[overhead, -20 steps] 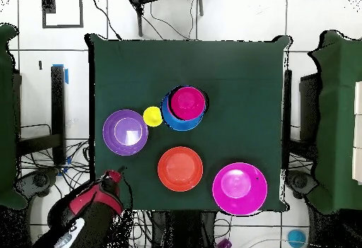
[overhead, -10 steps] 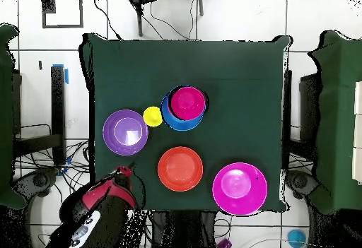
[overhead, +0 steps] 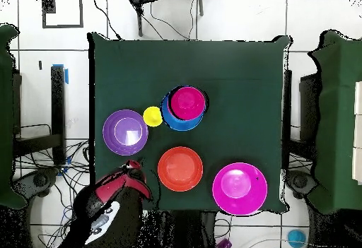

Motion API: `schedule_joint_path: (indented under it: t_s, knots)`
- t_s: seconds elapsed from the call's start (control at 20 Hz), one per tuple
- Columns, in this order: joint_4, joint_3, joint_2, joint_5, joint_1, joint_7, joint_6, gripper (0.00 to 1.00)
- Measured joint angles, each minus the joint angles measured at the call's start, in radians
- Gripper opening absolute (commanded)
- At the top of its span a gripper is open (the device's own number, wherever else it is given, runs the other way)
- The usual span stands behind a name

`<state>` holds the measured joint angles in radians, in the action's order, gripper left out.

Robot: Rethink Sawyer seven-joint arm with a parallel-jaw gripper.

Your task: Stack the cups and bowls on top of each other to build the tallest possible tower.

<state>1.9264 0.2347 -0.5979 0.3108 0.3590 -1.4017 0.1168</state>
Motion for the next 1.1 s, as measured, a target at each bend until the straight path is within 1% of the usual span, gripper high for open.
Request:
schedule_joint_path:
  t_s: [0.15,0.8,1.1]
  knots:
    - [-0.008,-0.005,0.009,0.01,-0.015,0.0,-0.005,1.0]
    - [-0.057,-0.019,0.036,0.024,-0.037,0.0,-0.005,1.0]
    - [-0.077,-0.019,0.057,0.024,-0.037,0.0,-0.032,1.0]
